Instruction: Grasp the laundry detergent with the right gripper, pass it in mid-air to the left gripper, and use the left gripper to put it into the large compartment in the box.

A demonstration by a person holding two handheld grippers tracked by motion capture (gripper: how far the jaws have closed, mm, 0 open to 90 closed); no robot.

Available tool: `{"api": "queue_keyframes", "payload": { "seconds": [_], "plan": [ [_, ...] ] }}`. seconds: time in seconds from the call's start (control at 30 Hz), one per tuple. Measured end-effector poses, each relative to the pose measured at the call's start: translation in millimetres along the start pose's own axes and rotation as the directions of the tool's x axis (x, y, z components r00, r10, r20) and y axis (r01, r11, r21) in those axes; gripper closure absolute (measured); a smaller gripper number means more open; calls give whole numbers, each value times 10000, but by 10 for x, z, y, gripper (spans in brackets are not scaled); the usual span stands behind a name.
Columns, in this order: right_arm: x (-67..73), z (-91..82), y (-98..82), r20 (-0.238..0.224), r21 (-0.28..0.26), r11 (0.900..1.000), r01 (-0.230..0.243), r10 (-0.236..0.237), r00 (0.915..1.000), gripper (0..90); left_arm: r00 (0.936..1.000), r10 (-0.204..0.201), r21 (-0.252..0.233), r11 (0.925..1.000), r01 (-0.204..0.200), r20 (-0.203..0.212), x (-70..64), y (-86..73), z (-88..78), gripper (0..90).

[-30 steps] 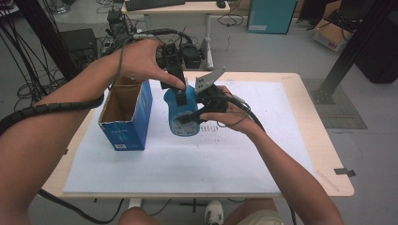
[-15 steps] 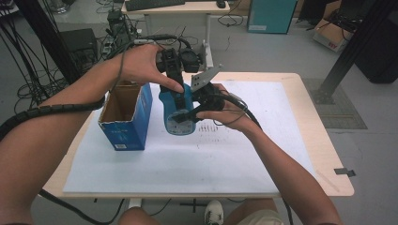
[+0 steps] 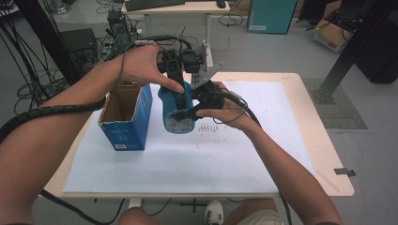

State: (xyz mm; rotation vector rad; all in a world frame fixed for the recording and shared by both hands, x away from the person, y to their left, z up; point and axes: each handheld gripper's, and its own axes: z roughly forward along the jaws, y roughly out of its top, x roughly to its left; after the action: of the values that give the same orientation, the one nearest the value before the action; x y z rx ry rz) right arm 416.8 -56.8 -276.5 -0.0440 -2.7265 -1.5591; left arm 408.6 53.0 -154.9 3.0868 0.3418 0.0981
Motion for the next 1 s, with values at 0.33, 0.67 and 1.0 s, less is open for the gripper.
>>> {"api": "queue_keyframes", "payload": {
  "seconds": [0.33, 0.67, 1.0],
  "plan": [
    [-2, 27, 22, -3, -85, 9999, 111, -111, 9999, 440, 10000, -8, -3, 10000, 8, 42, 6, -29, -10, 60],
    [-9, 47, 23, -78, -8, 10000, 7, -7, 10000, 440, 10000, -42, -123, 9999, 42, 35, 5, -48, -6, 60],
    [-34, 45, 28, 24, -134, 9999, 107, -107, 9999, 439, 10000, -36, -125, 9999, 37, 61, 7, -54, -23, 61]
  ]
}}
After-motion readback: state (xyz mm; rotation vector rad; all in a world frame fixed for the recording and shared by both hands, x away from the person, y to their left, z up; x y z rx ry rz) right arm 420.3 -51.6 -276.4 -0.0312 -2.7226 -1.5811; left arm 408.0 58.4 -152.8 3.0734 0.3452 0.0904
